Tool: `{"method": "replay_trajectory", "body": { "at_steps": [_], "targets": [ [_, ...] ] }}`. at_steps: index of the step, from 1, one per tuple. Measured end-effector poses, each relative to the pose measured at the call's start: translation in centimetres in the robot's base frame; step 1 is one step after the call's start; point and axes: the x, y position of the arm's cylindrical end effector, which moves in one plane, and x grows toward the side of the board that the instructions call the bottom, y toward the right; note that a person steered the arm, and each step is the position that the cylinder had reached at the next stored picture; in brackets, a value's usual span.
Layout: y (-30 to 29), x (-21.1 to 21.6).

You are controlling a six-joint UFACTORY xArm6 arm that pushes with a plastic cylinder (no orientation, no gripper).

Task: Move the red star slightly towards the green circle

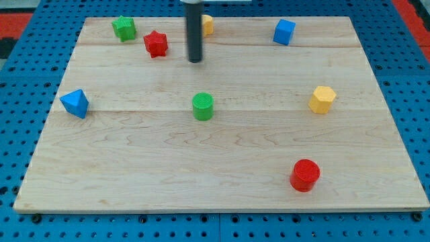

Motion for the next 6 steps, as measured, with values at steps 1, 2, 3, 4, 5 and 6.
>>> {"method": "replay_trajectory", "body": {
  "at_steps": [1, 2, 3, 4, 5, 6],
  "targets": [
    [0.5, -3.4],
    [-0.1, -7.0],
    [-6.3, -7.4],
    [-5.1, -1.0],
    [-2.0, 1.0],
    [3.0, 0.8]
  ]
}}
